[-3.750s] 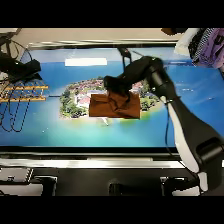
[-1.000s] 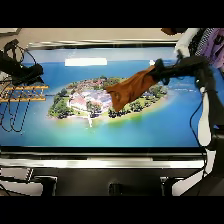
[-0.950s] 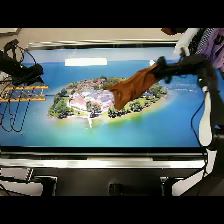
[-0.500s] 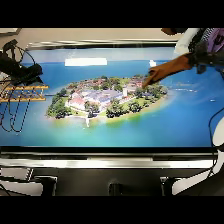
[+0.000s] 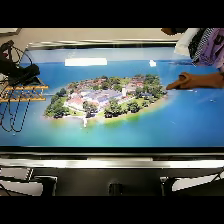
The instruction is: Fold the clothes and pants, and hang the long-sleeved shirts on hangers.
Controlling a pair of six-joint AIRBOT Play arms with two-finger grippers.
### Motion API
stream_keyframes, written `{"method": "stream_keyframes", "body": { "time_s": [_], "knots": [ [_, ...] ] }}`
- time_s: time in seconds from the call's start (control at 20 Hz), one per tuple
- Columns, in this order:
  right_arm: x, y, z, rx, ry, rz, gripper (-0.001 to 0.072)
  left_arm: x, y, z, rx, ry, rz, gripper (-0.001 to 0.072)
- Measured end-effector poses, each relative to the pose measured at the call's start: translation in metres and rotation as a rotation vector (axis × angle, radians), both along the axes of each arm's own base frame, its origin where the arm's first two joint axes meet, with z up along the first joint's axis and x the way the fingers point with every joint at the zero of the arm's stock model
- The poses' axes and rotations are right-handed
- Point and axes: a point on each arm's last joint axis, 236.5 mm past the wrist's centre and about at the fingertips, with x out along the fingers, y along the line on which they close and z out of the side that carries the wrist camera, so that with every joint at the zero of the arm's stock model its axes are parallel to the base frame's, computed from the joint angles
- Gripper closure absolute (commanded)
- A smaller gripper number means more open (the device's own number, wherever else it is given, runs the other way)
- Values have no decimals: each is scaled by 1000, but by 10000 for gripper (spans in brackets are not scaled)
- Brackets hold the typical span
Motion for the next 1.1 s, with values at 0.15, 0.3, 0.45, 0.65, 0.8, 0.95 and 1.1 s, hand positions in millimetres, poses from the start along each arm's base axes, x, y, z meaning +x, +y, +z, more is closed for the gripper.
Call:
{"method": "stream_keyframes", "body": {
  "time_s": [0.15,0.3,0.45,0.65,0.8,0.95,1.1],
  "knots": [
    [-46,-21,-24,-39,143,-51,688,0,1,0,0,1,2,695],
    [-99,-30,-55,-48,272,-111,687,-2,1,-1,-1,7,0,695],
    [-152,-28,-82,-53,354,-190,687,-3,1,-1,-1,13,0,695],
    [-217,-12,-116,-37,430,-272,686,-4,1,-1,-1,18,-1,695],
    [-259,-1,-136,-30,498,-304,685,-4,1,-1,-2,19,2,695],
    [-293,7,-148,-43,583,-308,684,-4,0,-1,-2,20,2,695],
    [-315,12,-153,-44,650,-304,683,-5,0,-1,-2,20,1,695]
  ]
}}
